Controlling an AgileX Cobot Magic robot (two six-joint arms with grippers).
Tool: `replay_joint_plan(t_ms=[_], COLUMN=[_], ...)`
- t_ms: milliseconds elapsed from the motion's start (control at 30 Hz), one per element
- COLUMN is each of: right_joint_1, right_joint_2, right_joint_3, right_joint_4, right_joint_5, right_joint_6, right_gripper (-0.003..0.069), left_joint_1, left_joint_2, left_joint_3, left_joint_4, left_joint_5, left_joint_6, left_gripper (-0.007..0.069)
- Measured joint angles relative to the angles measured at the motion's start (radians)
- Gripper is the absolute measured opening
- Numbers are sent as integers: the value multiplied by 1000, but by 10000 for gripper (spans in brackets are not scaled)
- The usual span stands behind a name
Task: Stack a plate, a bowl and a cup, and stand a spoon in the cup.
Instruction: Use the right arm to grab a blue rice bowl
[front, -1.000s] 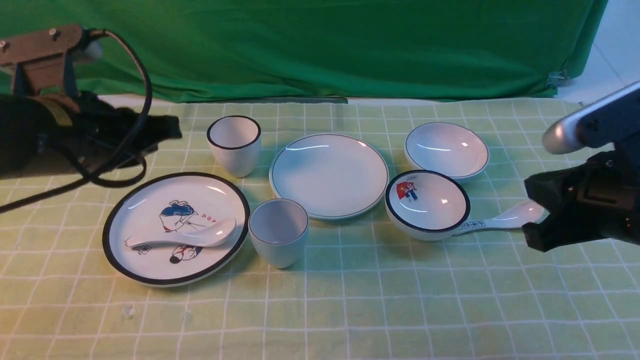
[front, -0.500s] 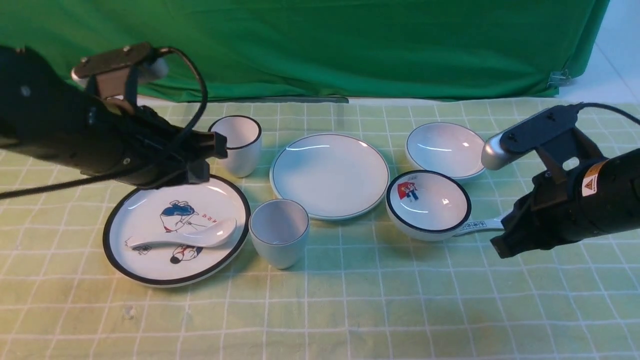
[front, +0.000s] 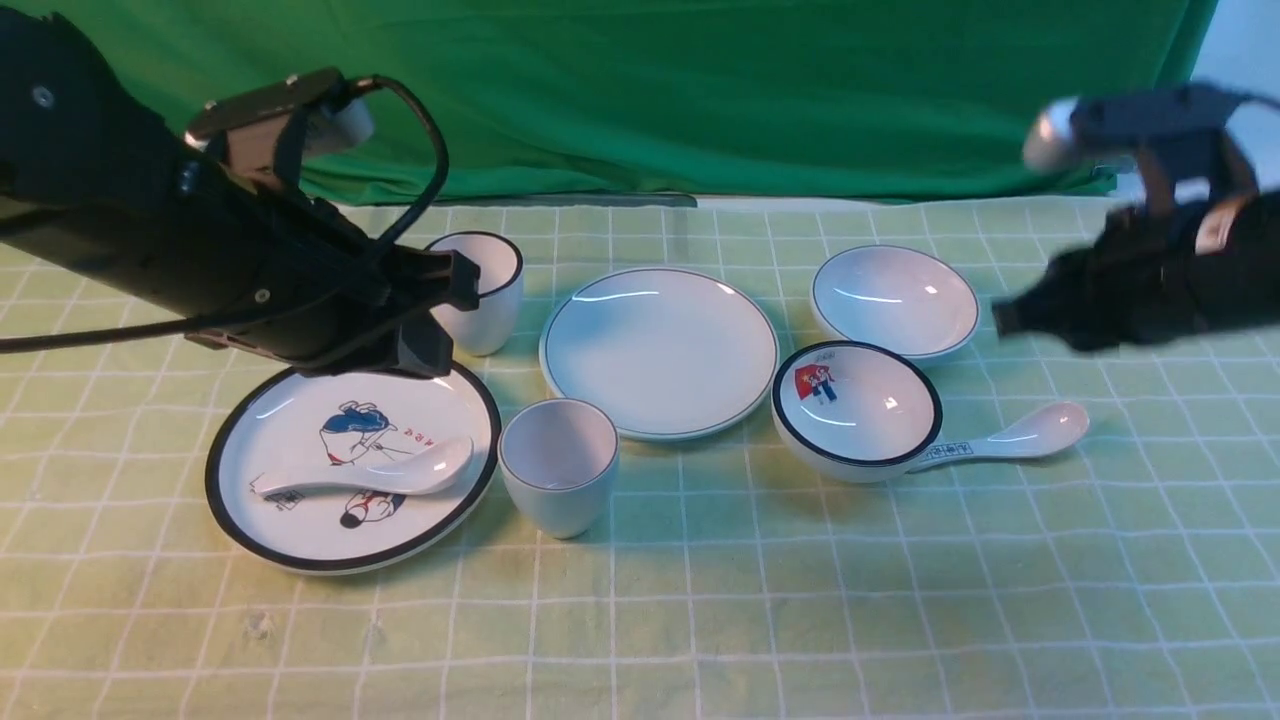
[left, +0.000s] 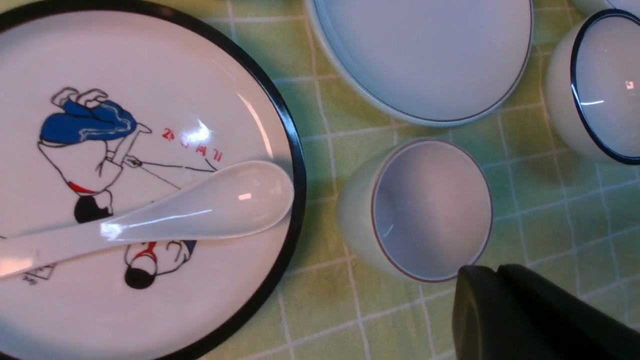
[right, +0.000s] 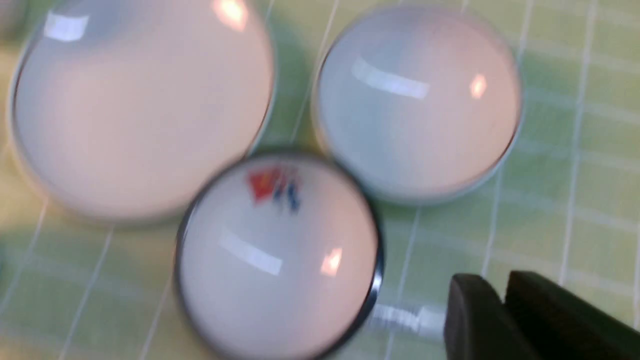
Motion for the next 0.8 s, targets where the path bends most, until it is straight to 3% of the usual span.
replay_joint_plan(t_ms=[300,433,533,667,800], right_joint_1=[-78,-112,-131,-133,-130], right_joint_2=[371,523,619,676,696], right_joint_3=[-377,-474,-530,-554,-557], right_joint_4=[20,22,22,22,27], right_joint_5=[12,28,65,88,68], right_joint_6=[-8,29,54,66,69], right_gripper=[426,475,472,397,188], left_joint_1=[0,0,0,0,0], left_joint_2=[0,0,0,0,0], left_joint_3=[0,0,0,0,0], left_joint_4=[-75,-84,-84,-84,-84], left_joint_5=[19,28,28,14,-2], left_joint_6=[37,39,52,58,64], left_gripper=[17,17,17,17,17])
